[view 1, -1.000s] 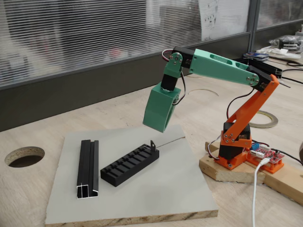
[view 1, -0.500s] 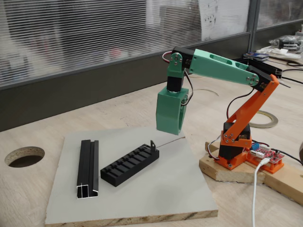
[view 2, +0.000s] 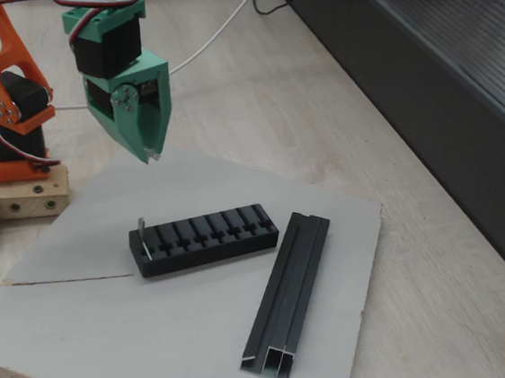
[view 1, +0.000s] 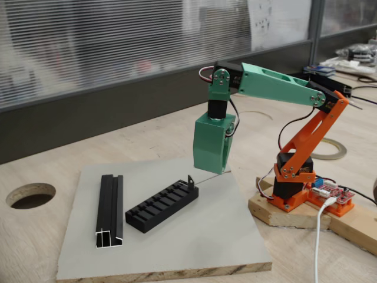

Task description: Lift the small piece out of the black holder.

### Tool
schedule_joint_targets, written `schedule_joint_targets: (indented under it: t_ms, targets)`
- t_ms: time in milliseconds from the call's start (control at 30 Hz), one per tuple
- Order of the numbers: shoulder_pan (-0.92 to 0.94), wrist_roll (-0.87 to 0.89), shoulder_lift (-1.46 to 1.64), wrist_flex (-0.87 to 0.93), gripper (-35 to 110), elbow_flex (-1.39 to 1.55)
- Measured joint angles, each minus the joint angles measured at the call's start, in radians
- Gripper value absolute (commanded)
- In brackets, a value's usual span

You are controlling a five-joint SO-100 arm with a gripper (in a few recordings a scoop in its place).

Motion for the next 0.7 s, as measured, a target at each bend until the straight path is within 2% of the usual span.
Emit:
schedule_joint_targets:
  t_ms: [600,700]
  targets:
    - [-0.005,0.000,0.000,0.000,10,0.009]
    - [0.034,0.000,0.000,0.000,15,0.051]
